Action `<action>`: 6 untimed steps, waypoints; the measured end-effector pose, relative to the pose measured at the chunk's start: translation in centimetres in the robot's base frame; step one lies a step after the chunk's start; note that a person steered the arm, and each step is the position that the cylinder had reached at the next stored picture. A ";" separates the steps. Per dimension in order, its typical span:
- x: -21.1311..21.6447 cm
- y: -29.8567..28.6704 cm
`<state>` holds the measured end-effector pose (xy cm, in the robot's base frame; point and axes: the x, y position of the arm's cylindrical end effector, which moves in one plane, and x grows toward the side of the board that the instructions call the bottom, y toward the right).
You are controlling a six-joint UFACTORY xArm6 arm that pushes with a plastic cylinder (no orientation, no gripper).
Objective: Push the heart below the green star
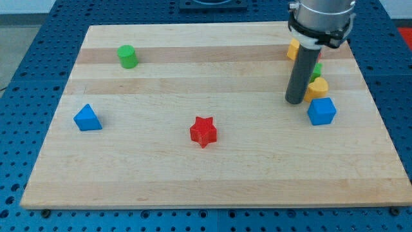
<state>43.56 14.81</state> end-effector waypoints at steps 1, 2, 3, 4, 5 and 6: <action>1.0 0.1; 0.8 1.4; -0.1 2.2; -0.3 2.3; -0.1 1.9; 2.6 -0.2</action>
